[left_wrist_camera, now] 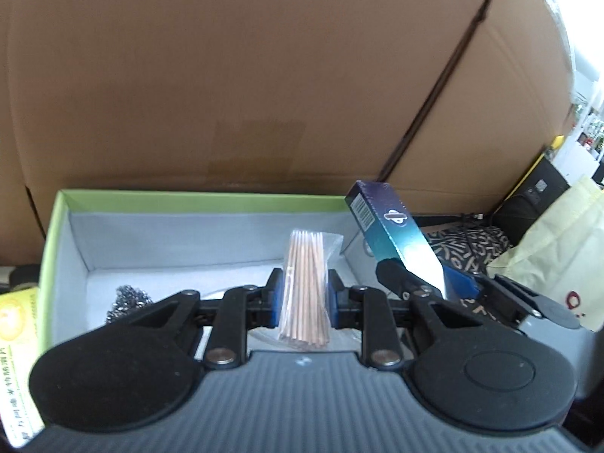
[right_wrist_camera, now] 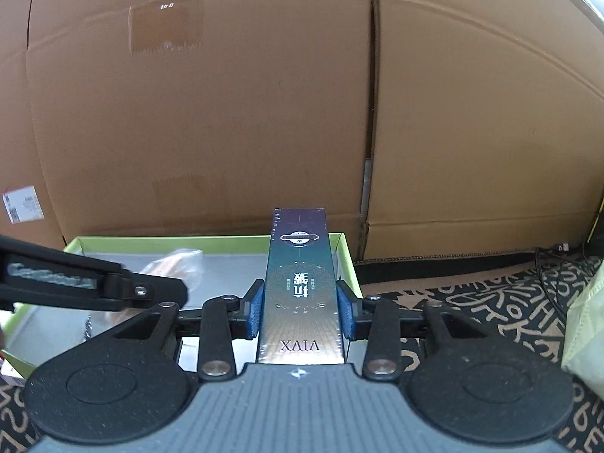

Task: Organize objects
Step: 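Lower the VIXX box and toothpick pack into the green shoebox and release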

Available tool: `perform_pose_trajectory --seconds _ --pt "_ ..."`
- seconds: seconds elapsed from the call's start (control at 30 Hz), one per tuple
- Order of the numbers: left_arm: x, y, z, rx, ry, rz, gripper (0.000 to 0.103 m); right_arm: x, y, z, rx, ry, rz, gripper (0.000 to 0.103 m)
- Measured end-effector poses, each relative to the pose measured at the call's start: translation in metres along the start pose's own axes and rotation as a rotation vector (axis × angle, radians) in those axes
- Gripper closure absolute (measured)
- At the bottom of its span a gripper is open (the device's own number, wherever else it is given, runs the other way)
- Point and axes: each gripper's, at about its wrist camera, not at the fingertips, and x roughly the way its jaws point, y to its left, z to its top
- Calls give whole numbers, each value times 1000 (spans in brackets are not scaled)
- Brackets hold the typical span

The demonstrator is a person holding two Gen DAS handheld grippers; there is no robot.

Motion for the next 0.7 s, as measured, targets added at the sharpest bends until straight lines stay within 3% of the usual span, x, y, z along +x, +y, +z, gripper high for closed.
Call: perform_pose_trajectory --seconds 0.13,0.2,0.23,0.27,0.37,0.47,0.6,0.7 --pt "13 1 -5 -1 7 15 78 10 7 -6 -53 26 -5 60" --pt "15 2 -6 8 -2 17 55 17 11 -12 -72 45 3 60" --pt "13 4 -7 5 -15 13 32 20 12 -13 -87 58 8 59" --pt "10 2 -5 1 -43 12 20 21 14 -16 -105 64 11 53" --pt "-9 -1 -6 50 -109 14 10 12 19 -17 -157 42 -3 40" --pt "-38 -3 -9 102 -171 15 0 -13 23 -13 -189 -32 -39 34" --pt "-80 1 -16 108 -243 49 0 -57 35 -13 -204 -169 -76 24" --pt "-108 7 -31 134 -264 84 0 -86 47 -22 -178 -239 -57 18"
